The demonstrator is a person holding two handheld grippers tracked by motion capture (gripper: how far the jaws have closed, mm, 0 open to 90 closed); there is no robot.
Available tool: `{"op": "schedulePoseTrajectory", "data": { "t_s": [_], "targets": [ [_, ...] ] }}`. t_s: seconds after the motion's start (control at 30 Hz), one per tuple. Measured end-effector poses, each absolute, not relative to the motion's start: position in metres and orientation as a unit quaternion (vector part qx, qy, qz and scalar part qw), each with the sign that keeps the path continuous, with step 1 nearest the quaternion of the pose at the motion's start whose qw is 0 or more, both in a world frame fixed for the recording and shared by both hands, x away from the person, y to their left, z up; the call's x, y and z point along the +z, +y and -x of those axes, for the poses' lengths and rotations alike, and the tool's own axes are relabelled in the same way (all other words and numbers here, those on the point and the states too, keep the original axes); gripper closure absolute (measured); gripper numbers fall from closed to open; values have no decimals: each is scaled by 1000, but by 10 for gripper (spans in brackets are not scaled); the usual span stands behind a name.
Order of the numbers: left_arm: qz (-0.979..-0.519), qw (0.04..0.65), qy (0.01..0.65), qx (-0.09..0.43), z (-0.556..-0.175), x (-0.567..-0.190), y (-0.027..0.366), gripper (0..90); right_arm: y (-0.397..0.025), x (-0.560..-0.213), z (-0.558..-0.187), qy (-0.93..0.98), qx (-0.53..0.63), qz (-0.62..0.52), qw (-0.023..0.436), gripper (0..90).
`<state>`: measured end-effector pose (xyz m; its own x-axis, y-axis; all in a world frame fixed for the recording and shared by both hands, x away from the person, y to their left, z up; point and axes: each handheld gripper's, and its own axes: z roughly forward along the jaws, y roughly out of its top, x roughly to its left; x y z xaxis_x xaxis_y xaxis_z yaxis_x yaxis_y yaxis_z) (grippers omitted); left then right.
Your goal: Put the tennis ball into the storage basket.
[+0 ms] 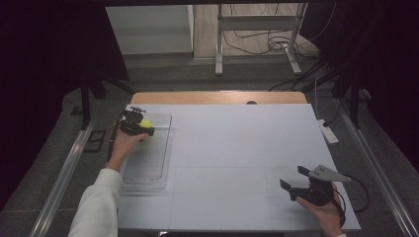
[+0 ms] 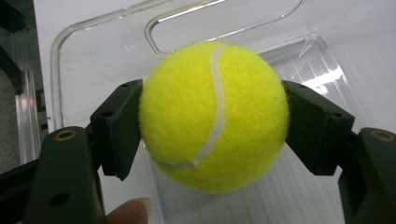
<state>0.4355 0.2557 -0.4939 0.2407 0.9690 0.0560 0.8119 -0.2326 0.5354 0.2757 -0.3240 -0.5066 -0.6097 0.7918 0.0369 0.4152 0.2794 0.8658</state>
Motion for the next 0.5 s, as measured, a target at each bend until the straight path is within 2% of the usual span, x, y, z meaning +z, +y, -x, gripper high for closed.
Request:
{"op": "schedulePoseTrajectory", "data": {
  "t_s": [0.5],
  "targets": [
    [-768,181,588,178,-439,-500,255,271,-324,-507,-276,773,455,-390,205,124]
  ]
}}
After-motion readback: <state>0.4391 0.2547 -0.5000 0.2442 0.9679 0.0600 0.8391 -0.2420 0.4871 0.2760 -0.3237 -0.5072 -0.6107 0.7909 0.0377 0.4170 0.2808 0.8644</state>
